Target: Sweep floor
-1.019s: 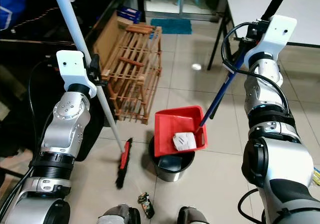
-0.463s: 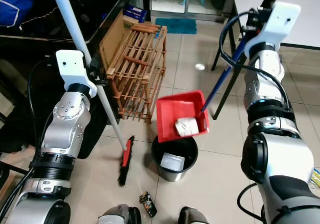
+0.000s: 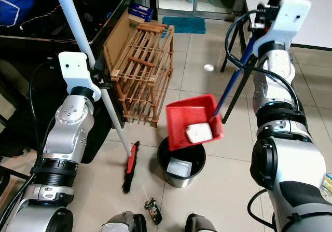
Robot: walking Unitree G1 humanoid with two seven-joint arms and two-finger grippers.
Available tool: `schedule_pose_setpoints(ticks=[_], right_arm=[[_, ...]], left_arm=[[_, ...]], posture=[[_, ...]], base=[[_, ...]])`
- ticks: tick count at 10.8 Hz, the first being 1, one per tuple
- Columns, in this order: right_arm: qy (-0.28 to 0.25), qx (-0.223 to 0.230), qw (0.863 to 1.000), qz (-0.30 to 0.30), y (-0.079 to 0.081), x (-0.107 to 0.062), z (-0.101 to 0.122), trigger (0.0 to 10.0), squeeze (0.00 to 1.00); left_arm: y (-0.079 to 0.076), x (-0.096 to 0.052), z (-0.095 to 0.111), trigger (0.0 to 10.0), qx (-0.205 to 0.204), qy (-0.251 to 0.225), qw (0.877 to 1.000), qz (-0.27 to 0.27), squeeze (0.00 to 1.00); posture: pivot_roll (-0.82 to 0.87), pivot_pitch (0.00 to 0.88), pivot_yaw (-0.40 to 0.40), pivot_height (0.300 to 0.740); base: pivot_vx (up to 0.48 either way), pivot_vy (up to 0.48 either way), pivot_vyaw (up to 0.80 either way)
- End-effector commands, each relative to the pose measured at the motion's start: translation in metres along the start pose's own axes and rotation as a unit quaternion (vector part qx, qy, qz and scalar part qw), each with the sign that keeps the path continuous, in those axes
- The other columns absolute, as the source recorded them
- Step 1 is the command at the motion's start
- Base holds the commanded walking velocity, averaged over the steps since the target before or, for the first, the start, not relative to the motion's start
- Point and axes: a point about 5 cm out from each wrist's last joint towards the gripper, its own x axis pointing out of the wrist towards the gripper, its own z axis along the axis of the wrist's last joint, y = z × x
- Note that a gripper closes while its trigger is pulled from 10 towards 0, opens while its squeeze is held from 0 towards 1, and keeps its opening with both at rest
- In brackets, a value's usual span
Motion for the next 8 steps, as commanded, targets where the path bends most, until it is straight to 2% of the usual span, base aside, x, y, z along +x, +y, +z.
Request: schedule_pose_setpoints(ticks=[1,5,8], right_arm=[[-0.074,-0.014,0.997,0.010,0.001,0.010,0.031,10.0,0.00],[-0.156,-0.046,0.983,0.088,0.023,0.005,0.048,10.0,0.00],[-0.172,-0.035,0.973,0.150,0.040,0.000,0.052,10.0,0.00]], left_arm=[[-0.002,0.000,0.012,10.0,0.006,-0.030,0.999,-0.008,0.00],[-0.004,0.001,0.014,10.0,0.005,-0.036,0.999,-0.013,0.00],[-0.004,0.001,0.014,10.0,0.005,-0.038,0.999,-0.012,0.00]], posture=[[-0.02,0.091,0.021,0.740],[-0.02,0.086,0.017,0.740],[-0.02,0.082,0.016,0.740]], base=[[0.000,0.000,0.00],[0.000,0.000,0.00],[0.000,0.000,0.00]])
